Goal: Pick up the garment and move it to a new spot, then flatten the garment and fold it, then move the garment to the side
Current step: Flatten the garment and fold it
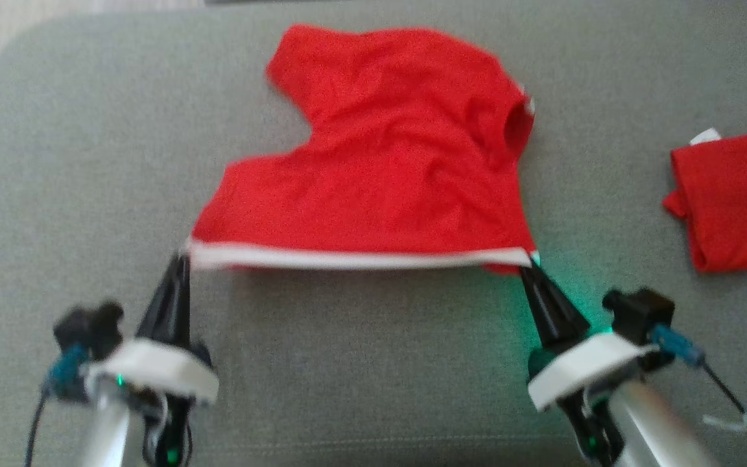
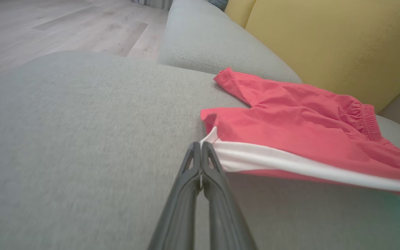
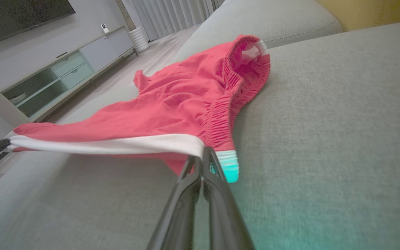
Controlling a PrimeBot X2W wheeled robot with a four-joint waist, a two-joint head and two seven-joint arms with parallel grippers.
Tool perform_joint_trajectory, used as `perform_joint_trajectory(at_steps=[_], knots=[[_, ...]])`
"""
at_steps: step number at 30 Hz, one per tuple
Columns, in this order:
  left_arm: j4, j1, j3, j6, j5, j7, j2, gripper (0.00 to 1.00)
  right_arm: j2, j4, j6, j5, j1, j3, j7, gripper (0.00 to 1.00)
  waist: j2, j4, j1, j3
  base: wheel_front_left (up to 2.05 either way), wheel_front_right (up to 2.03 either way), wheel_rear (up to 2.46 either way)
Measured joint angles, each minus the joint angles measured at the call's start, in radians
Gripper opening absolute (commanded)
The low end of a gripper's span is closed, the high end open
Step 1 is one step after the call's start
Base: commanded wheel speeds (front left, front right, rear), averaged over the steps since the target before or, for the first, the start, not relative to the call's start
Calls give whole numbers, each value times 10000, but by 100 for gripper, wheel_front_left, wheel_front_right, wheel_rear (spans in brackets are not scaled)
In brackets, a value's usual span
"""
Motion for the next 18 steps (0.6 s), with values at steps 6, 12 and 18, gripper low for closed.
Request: perform_joint_trajectory(at_steps=[6,12,18], knots=[[-1379,2127,65,420,6,224,0,0,61,-1655,2,-433,1952,-727,888,0,0,69,0,-916,0,0,0],[-3127,3527,69,861,4,1037,50,0,389,-3501,2,-871,3877,-1409,1916,0,0,240,0,-1649,0,0,0],[-4420,4347,146,1168,4,1653,288,0,688,-4794,2,-1081,5012,-1609,2767,0,0,156,-1,-1920,0,0,0]])
